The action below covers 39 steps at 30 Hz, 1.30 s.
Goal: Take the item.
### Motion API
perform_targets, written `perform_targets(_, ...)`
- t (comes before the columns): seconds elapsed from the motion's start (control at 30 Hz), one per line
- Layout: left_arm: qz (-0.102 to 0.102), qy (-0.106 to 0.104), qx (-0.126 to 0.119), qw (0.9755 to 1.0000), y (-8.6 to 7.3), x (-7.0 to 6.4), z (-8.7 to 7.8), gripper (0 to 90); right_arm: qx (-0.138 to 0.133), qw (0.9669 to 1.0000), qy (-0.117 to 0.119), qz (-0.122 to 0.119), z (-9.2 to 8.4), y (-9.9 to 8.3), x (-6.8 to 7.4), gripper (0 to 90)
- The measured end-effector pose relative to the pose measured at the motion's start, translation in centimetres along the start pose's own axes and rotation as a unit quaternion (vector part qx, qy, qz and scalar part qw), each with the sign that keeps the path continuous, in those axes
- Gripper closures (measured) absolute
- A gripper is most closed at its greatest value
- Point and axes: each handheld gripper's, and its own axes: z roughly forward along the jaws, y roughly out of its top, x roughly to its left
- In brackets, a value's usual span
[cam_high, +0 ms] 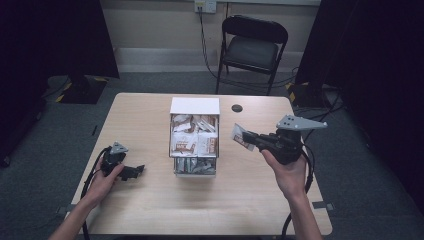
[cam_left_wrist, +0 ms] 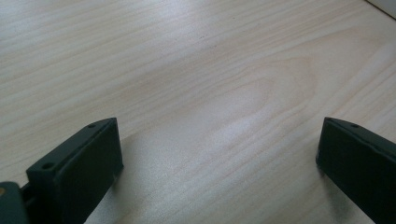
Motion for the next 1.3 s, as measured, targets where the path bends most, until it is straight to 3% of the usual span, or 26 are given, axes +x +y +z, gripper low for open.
perform_targets(0.53,0.0,0.0,0.0,1.0,0.0,0.0,0.0,0.0,0.026,0.9991,-0.023,0.023,0.3,-3.1,-2.2,89.8)
perform_targets(1.3,0.0,0.0,0.0,1.0,0.0,0.0,0.0,0.0,0.062,0.9969,-0.03,0.038,3.4,-5.9,-4.0,89.8)
